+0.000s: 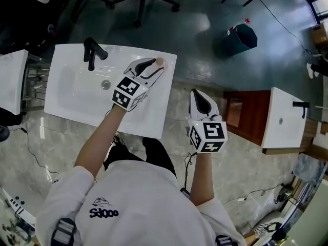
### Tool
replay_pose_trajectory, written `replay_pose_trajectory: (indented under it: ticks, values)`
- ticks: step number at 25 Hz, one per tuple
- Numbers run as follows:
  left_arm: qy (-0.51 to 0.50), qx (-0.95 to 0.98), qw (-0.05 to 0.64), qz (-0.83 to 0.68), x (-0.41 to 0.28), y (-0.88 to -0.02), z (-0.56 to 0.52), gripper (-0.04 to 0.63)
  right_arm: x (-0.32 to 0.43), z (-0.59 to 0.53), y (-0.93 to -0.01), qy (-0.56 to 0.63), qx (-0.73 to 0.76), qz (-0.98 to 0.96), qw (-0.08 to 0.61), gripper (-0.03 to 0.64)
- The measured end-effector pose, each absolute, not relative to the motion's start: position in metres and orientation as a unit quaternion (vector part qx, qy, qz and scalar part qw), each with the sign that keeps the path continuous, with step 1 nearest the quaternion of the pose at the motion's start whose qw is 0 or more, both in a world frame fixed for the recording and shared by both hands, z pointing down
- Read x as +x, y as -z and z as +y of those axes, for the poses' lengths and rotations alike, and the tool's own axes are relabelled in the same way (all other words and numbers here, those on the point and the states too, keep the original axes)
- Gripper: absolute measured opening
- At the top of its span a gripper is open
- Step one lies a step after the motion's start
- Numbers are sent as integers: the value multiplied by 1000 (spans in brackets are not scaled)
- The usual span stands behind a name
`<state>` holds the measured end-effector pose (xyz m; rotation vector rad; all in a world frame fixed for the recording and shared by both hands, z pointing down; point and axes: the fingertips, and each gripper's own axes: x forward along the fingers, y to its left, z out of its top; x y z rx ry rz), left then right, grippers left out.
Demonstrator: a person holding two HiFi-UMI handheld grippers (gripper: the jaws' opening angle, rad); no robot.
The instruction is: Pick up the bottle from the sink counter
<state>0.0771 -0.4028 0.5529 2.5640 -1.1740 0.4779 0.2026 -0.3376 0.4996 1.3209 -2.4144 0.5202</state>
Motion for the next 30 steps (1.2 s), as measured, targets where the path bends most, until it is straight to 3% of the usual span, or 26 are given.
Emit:
replay_pose_trajectory:
  ticks: [10,22,26,30]
  values:
    - [-193,874,163,-416,85,-598,-427,219,211,-341,-516,-205,464,-843,177,9]
    - [-207,874,126,-420,98,-626,-443,215,224,-333,-529,-226,473,-832,183,9]
    - [-204,869,115,-435,97,-628,-446,163,226,-331,-530,-228,474,-831,184,9]
    - [-196,867,108,-445,97,-627,-449,156,230,-331,-531,-229,476,-829,185,9]
